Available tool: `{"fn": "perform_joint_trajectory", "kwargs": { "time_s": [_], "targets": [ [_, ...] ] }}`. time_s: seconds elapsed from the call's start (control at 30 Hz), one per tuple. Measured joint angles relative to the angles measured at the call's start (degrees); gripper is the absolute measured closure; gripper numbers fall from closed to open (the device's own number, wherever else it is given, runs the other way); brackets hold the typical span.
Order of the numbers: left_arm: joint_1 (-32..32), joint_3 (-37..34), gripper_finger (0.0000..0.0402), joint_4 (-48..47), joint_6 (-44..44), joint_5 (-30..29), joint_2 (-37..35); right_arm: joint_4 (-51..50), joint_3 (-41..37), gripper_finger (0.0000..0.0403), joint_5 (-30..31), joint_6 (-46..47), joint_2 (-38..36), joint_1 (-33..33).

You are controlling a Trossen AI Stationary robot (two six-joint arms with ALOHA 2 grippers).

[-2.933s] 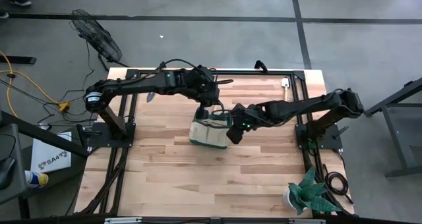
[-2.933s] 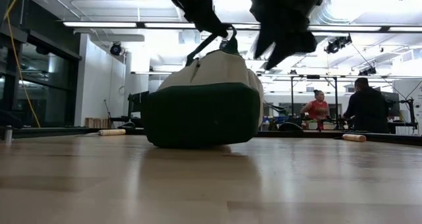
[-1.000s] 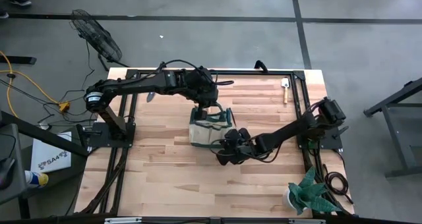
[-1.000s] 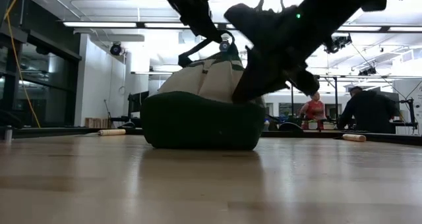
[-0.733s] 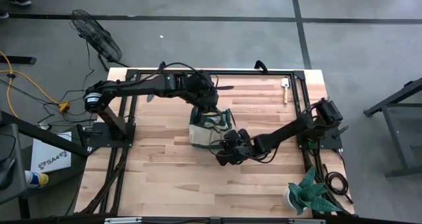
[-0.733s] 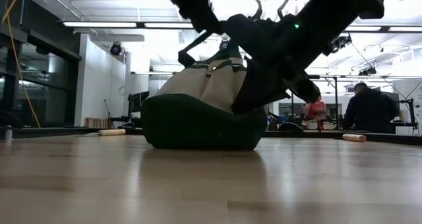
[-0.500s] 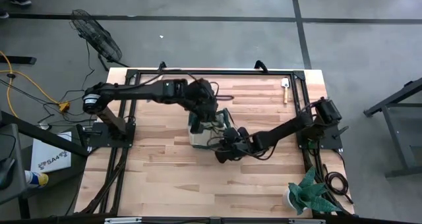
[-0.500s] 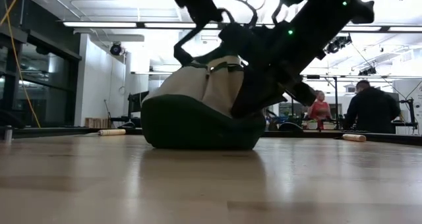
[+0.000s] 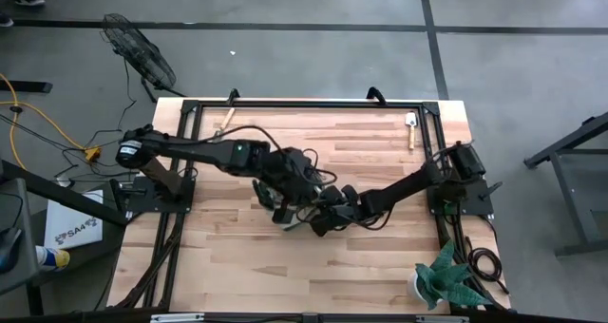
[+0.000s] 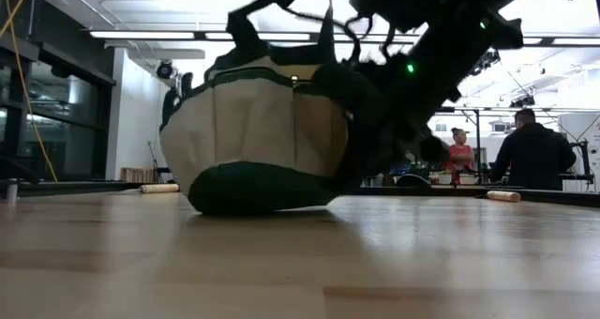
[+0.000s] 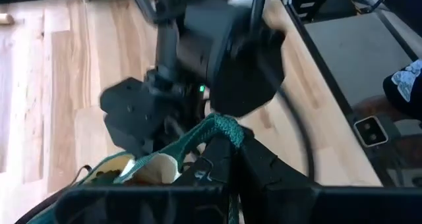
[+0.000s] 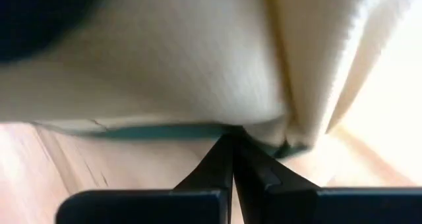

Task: Pick & Place Garden tools in Gardening bag
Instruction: Adjust the white gardening bag

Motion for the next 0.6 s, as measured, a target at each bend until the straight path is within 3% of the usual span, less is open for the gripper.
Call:
{"fn": "perform_joint_trajectory", "kwargs": {
  "time_s": [0.23,0.47,0.6],
  "targets": [
    [-3.02,-0.01,0.0401,2.22,-3.75,-2.05,1.96,-0.37,-0.06,0.0400,-1.58,0.85,2.29,2.04],
    [-5.66,-0.44,0.0401,2.46,-11.22,-5.50,4.37,-5.51,0.01,0.0400,-7.54,-9.23,0.79,2.64],
    [-6.51,-0.24,0.0401,2.06,-15.82,-8.23,4.96,-14.60,-0.11,0.0400,-10.49,-15.12,-2.55,3.12]
  ]
}}
